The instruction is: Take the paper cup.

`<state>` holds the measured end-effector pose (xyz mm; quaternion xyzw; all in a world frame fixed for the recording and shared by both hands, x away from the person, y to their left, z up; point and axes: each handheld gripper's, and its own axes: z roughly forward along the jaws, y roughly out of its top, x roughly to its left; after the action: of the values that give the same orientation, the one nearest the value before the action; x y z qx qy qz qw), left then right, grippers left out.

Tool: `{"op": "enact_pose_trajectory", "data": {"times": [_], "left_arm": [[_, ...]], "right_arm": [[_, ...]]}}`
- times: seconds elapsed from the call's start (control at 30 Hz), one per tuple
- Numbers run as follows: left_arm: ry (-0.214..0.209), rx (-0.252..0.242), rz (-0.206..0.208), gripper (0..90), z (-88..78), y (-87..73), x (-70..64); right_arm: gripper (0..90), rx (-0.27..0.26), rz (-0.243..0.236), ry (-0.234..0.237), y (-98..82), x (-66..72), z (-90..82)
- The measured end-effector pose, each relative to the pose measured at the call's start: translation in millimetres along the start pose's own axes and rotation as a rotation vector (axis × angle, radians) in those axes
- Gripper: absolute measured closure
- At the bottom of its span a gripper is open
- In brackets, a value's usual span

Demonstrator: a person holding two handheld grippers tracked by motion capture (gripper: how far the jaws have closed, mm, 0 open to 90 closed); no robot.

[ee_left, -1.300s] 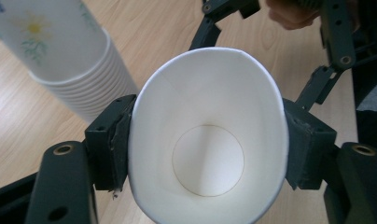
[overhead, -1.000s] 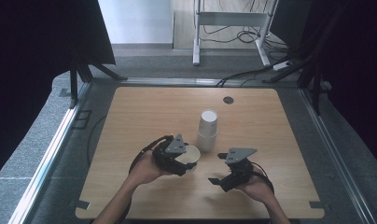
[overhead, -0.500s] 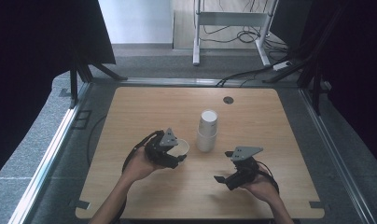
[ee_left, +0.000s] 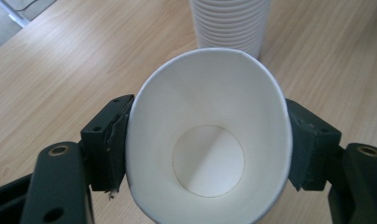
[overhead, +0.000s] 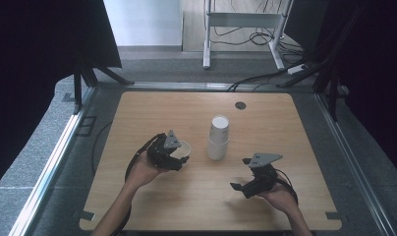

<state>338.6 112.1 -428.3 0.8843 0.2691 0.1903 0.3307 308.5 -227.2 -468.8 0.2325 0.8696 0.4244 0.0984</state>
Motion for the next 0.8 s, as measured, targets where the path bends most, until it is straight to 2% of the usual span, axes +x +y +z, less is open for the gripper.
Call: {"op": "enact_pose_trajectory", "data": {"times": [0.1, 0.27, 0.37, 0.8], "left_arm": [[0.031, 0.007, -0.019, 26.5, 3.0, -1.8, 5.2], [0.051, 0.016, -0.033, 26.2, 7.5, -3.9, 9.7], [0.070, 0.024, -0.056, 26.0, 14.2, -7.5, 14.9], [0.093, 0.037, -0.108, 25.1, 27.6, -17.5, 22.9]], "right_arm": [[0.0, 0.008, -0.001, 0.000, -1.3, -0.9, 0.0], [0.3, 0.021, -0.001, -0.006, -3.1, -2.1, 0.6], [0.6, 0.028, 0.001, -0.006, -4.2, -3.3, 0.5], [0.9, 0.050, 0.026, -0.021, -11.2, -9.5, 2.3]]}}
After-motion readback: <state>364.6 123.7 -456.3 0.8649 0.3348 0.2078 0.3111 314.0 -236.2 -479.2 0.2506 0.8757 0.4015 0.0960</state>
